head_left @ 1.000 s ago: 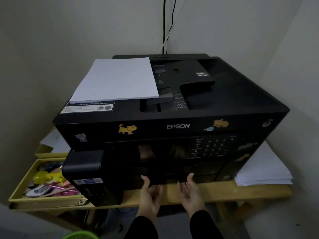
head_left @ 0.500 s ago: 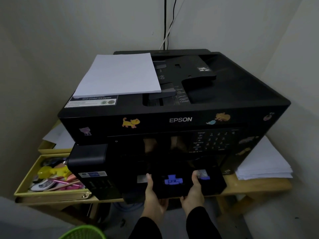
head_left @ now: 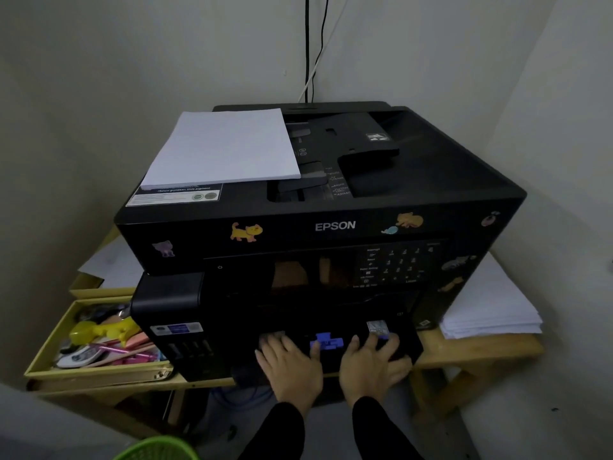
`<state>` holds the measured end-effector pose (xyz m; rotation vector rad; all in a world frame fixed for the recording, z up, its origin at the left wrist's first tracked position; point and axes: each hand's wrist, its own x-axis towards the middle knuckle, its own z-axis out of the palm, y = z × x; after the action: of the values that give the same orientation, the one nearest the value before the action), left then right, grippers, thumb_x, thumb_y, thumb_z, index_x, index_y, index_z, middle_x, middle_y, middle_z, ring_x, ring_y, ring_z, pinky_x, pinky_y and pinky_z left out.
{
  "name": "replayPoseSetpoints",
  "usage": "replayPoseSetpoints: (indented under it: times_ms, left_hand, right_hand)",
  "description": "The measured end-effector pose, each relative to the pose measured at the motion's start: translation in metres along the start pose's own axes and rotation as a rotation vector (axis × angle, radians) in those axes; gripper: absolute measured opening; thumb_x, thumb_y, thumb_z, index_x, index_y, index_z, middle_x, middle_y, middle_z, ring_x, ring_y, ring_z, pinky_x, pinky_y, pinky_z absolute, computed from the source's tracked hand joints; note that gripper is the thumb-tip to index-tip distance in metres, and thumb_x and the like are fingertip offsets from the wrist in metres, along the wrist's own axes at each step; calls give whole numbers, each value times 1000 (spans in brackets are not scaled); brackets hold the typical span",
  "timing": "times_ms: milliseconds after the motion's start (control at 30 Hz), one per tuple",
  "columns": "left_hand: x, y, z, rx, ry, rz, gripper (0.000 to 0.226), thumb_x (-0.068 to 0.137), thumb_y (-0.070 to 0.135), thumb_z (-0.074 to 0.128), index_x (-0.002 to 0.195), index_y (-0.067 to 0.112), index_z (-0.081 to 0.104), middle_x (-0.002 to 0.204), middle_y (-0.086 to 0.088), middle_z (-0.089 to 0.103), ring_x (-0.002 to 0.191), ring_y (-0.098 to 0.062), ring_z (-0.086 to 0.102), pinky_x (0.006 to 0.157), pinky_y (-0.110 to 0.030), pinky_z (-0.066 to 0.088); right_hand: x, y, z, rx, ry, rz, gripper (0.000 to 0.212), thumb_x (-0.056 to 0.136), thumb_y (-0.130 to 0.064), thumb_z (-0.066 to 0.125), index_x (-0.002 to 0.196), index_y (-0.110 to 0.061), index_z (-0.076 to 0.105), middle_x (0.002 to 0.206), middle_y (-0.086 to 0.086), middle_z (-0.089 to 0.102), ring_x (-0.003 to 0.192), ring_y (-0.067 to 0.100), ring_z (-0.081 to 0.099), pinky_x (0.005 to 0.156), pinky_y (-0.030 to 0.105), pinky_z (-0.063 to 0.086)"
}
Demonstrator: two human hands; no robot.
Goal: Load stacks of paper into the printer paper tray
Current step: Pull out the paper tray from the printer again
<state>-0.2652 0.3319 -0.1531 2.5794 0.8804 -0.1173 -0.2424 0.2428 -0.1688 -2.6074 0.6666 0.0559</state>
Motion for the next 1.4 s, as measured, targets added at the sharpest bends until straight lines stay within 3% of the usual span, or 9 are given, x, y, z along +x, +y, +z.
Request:
replayPoseSetpoints:
  times_ms: [67,233,367,533,667,767,933,1200,1400]
  left_hand:
    - [0,-5,1,101,-49,56,102,72,67,-10,146,7,28,156,-13,23,148,-28,10,120,-44,0]
    - [1,-11,-4,171,-119,148,71,95,59,16,149,14,25,160,-9,13,150,-23,-1,121,-42,-2]
    - [-2,-21,-4,245,-107,204,71,94,61,17,144,13,33,156,-9,27,147,-24,15,121,-40,6]
    - [-13,-30,-7,298,-92,255,71,94,61,19,140,11,39,146,-7,43,141,-24,29,121,-39,11]
    - [-20,-38,-10,273,-125,274,71,93,62,22,139,12,41,143,-6,47,140,-23,31,120,-39,10]
    - [-34,-43,-10,256,-147,271,71,91,64,24,135,13,47,138,-5,52,136,-22,38,121,-39,12]
    - [-76,-62,-1,253,-60,287,70,89,67,27,128,17,55,126,0,60,126,-17,47,117,-33,22]
    - [-123,-78,4,232,21,272,58,92,61,32,111,18,66,110,-2,69,111,-19,58,101,-30,36]
    - [-152,-84,8,268,70,231,60,94,58,30,91,15,72,97,-3,72,101,-20,61,91,-31,41]
  right_hand:
    - [1,2,-4,-139,22,-111,43,97,-38,33,125,-16,57,149,8,30,137,35,23,115,52,1]
    - [6,9,-1,-168,32,-335,64,91,-36,13,108,-11,70,124,10,65,127,28,51,115,49,17]
    - [3,18,0,-285,-1,-413,64,89,-32,16,93,-7,74,103,12,74,117,28,61,111,50,29]
    - [-2,25,-12,-363,-57,-440,52,87,-28,32,70,-5,75,77,13,76,94,30,71,102,50,43]
    - [-7,32,-34,-383,-177,-558,52,95,-25,23,94,-4,71,97,14,73,103,30,63,110,44,35]
    - [-14,42,-47,-301,-161,-627,40,98,-21,32,104,-2,66,105,15,68,105,29,60,101,41,40]
    - [-46,78,-43,-265,-111,-611,45,75,-24,40,41,-9,64,41,6,60,45,22,60,57,28,57]
    - [-71,114,-38,-326,-57,-598,52,77,-30,29,47,-8,65,45,9,62,53,27,61,59,33,53]
    - [-95,134,-55,-252,-181,-538,41,71,-29,67,37,-6,62,38,9,59,58,24,63,46,29,50]
